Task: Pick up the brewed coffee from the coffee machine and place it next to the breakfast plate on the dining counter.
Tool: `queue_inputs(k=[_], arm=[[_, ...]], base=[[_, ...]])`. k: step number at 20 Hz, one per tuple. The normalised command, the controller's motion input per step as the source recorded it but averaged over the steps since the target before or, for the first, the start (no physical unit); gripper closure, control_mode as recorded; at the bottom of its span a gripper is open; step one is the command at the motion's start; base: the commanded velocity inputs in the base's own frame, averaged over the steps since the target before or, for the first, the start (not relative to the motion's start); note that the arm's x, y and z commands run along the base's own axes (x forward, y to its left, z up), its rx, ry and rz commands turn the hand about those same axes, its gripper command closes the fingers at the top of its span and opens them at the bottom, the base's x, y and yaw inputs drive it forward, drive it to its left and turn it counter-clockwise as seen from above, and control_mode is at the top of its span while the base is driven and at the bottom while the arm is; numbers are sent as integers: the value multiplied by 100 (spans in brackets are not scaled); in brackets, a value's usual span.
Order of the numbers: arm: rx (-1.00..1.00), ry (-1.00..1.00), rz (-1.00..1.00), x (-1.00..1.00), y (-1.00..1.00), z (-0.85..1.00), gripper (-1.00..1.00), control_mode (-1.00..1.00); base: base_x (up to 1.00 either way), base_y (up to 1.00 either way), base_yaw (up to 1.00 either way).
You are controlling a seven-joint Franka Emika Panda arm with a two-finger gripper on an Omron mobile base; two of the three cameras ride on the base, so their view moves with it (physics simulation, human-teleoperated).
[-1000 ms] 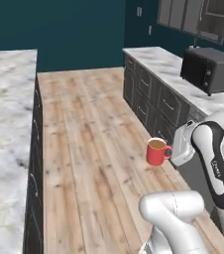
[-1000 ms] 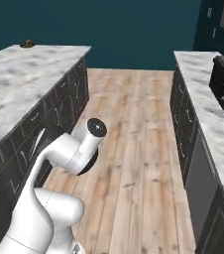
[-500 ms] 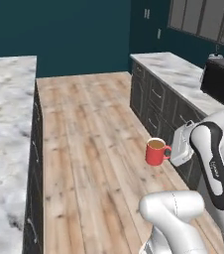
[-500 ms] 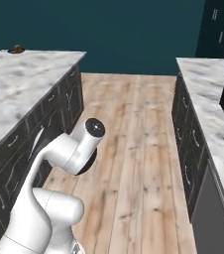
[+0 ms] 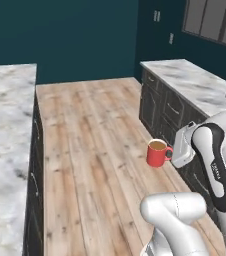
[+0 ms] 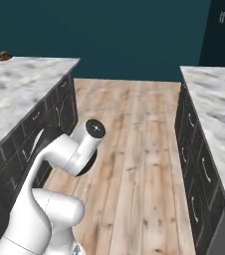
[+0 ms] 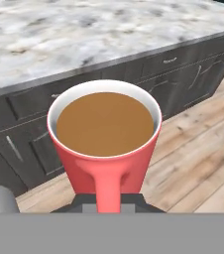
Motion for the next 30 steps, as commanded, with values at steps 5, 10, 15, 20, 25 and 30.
queue_inputs(k=[5, 10, 15, 20, 25, 30], arm=[[0, 0, 0, 0, 0, 0, 100, 100], [0, 0, 0, 0, 0, 0, 100, 100], [0, 0, 0, 0, 0, 0, 100, 100], [0, 0, 0, 0, 0, 0, 100, 100], [0, 0, 0, 0, 0, 0, 100, 100], [0, 0, 0, 0, 0, 0, 100, 100]], base=[[100, 21, 4], [100, 23, 5], [100, 15, 6], [100, 2, 16], [100, 0, 25], [100, -6, 35]])
